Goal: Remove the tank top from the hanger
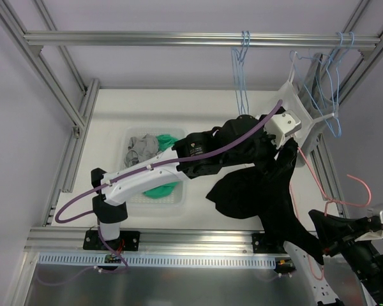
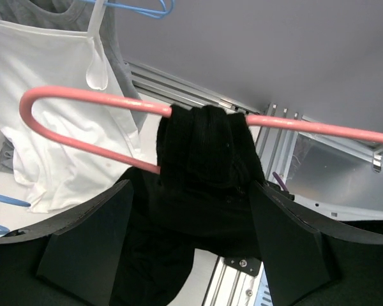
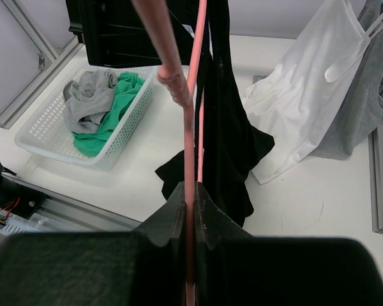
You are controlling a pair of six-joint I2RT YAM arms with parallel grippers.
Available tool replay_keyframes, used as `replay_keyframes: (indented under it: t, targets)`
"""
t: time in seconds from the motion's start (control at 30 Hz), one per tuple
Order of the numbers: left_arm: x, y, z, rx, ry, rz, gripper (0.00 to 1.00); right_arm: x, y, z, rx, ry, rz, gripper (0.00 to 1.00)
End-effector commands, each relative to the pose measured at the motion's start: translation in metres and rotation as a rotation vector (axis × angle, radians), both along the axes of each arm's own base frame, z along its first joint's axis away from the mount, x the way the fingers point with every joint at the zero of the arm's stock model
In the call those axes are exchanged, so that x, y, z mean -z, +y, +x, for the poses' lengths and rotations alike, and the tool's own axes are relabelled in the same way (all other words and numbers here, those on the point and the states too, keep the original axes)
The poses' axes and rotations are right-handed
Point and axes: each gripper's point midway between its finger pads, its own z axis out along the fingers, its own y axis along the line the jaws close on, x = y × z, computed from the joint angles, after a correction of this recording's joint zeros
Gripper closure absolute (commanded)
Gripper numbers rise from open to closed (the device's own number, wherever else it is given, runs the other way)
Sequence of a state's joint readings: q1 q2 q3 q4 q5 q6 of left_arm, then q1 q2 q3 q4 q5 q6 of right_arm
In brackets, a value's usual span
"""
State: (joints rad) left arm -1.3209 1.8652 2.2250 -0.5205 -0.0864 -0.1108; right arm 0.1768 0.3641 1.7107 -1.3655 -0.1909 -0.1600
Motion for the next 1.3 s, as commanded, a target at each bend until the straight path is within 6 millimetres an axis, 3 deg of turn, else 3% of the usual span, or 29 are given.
replay_keyframes:
  t: [0.0,0.1,0.27,0.5,0.53,0.63,0.7,0.8,0.83,0.87,0.93,1.0,1.03,1.07,1.13,1.2,1.27]
  targets:
    - [-0.043,-0.006,-0.006,0.04,-0.035,-0.129,0.26,0.006,0.002,0.001,-0.025,0.057,-0.002,1.0]
    - [-0.042,-0.007,-0.004,0.031,-0.031,-0.134,0.4,0.004,0.002,0.001,-0.035,0.053,-0.004,1.0]
    - [-0.042,-0.007,-0.001,0.012,-0.032,-0.14,0.47,0.001,0.01,0.0,-0.076,0.045,0.01,1.0]
    - [-0.04,-0.011,0.003,-0.011,-0.022,-0.151,0.74,-0.004,0.02,-0.004,-0.138,0.028,0.028,1.0]
    - [-0.04,-0.011,0.004,-0.018,-0.022,-0.153,0.84,-0.004,0.022,-0.004,-0.147,0.028,0.029,1.0]
    - [-0.043,-0.008,0.008,-0.047,-0.022,-0.165,1.0,-0.004,0.023,-0.004,-0.158,0.03,0.027,1.0]
    - [-0.041,-0.005,0.015,-0.095,-0.017,-0.166,1.0,-0.001,0.022,-0.001,-0.147,0.036,0.019,1.0]
    - [-0.039,0.013,0.037,-0.263,-0.008,-0.173,1.0,0.005,0.019,0.003,-0.129,0.051,-0.001,1.0]
    - [-0.047,0.024,0.041,-0.306,-0.008,-0.191,1.0,0.007,0.018,0.005,-0.127,0.056,-0.007,1.0]
    - [-0.038,0.03,0.046,-0.352,0.008,-0.181,1.0,0.009,0.017,0.006,-0.121,0.063,-0.013,1.0]
    - [-0.046,0.055,0.059,-0.477,0.007,-0.209,1.0,0.013,0.017,0.008,-0.124,0.072,-0.022,1.0]
    - [-0.034,0.071,0.066,-0.57,0.032,-0.207,1.0,0.014,0.017,0.007,-0.142,0.068,-0.034,1.0]
    - [-0.042,0.089,0.072,-0.639,0.026,-0.231,1.0,0.014,0.018,0.005,-0.155,0.063,-0.04,1.0]
    - [-0.031,0.094,0.074,-0.679,0.042,-0.225,1.0,0.014,0.019,0.003,-0.169,0.056,-0.047,1.0]
    - [-0.039,0.118,0.078,-0.757,0.054,-0.268,1.0,0.012,0.02,-0.003,-0.203,0.034,-0.057,1.0]
    - [-0.03,0.13,0.08,-0.804,0.058,-0.264,1.0,0.011,0.022,-0.008,-0.239,0.021,-0.069,1.0]
    - [-0.035,0.144,0.08,-0.836,0.063,-0.29,1.0,0.011,0.025,-0.015,-0.298,0.016,-0.073,1.0]
